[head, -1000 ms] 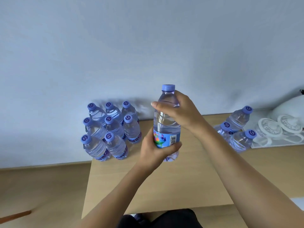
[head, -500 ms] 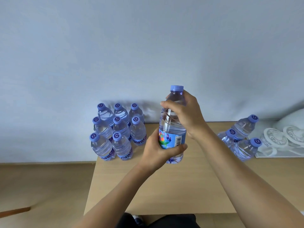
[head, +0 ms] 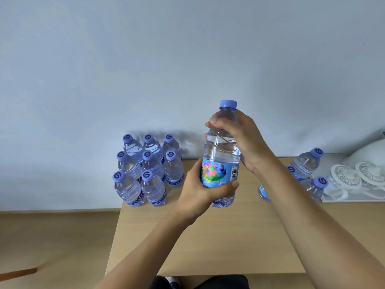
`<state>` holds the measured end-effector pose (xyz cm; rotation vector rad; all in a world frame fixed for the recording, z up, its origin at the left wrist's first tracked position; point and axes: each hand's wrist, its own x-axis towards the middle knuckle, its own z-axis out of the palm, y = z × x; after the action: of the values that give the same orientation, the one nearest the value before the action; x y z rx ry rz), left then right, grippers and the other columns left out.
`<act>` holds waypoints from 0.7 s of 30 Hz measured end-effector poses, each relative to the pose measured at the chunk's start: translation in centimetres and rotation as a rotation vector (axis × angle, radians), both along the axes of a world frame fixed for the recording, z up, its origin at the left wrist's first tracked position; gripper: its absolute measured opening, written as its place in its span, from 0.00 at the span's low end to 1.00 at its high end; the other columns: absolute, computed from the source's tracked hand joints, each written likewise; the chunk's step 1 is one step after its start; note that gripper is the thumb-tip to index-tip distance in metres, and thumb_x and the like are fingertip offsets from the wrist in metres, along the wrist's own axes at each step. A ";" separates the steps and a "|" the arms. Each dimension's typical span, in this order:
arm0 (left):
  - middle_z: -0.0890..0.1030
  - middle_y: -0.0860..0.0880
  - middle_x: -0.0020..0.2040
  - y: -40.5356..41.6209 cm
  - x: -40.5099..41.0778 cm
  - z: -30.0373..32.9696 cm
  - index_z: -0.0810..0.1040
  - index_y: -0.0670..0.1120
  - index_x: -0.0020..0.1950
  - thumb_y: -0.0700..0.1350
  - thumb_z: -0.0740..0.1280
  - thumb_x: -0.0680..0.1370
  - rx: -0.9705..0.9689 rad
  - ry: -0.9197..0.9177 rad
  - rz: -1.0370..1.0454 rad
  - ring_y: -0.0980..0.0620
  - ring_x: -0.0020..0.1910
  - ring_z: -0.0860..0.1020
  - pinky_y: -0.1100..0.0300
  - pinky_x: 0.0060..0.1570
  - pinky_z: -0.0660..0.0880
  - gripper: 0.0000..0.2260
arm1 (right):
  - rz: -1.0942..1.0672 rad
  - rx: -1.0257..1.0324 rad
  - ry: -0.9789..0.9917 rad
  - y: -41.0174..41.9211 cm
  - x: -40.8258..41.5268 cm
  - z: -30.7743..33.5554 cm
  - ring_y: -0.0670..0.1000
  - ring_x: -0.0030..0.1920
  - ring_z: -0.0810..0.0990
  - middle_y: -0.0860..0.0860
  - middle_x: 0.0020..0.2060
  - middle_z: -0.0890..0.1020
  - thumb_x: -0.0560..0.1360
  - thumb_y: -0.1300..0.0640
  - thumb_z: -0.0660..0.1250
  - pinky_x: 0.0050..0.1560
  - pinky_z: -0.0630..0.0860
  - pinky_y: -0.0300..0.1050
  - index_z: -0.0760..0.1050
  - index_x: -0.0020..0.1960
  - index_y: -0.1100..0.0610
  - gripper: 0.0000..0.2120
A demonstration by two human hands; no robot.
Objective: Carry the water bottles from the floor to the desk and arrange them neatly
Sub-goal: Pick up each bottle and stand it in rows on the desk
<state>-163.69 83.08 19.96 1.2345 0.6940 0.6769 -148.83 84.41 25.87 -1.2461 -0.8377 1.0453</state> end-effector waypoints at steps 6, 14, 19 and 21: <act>0.85 0.48 0.45 -0.4 0.2 0.3 0.76 0.45 0.54 0.39 0.79 0.64 0.034 0.010 0.060 0.51 0.42 0.84 0.60 0.42 0.79 0.22 | -0.083 -0.007 -0.111 -0.5 -1.0 -0.1 0.49 0.35 0.83 0.49 0.34 0.82 0.64 0.54 0.77 0.37 0.80 0.43 0.75 0.47 0.56 0.16; 0.84 0.48 0.45 0.1 -0.4 1.1 0.76 0.44 0.55 0.44 0.80 0.61 -0.001 -0.044 -0.068 0.51 0.43 0.82 0.61 0.44 0.78 0.25 | 0.049 0.047 0.097 -0.1 -0.2 1.2 0.60 0.42 0.81 0.57 0.42 0.81 0.64 0.62 0.72 0.43 0.80 0.51 0.79 0.44 0.55 0.09; 0.84 0.47 0.45 0.7 -0.5 1.3 0.77 0.43 0.55 0.44 0.80 0.61 -0.012 -0.030 -0.074 0.49 0.44 0.82 0.57 0.45 0.78 0.25 | 0.120 0.057 0.104 -0.1 -0.2 1.6 0.58 0.43 0.85 0.56 0.44 0.83 0.67 0.62 0.72 0.43 0.83 0.51 0.77 0.50 0.57 0.12; 0.84 0.48 0.44 0.7 -0.5 1.4 0.78 0.44 0.54 0.44 0.80 0.61 0.020 0.000 -0.026 0.50 0.42 0.82 0.58 0.44 0.79 0.24 | 0.084 0.038 0.020 0.0 -0.4 1.6 0.55 0.43 0.85 0.53 0.42 0.84 0.68 0.60 0.74 0.42 0.83 0.49 0.76 0.49 0.57 0.12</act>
<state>-164.14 83.73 21.34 1.2600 0.6721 0.6637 -149.22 84.37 27.49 -1.1754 -0.8971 1.1019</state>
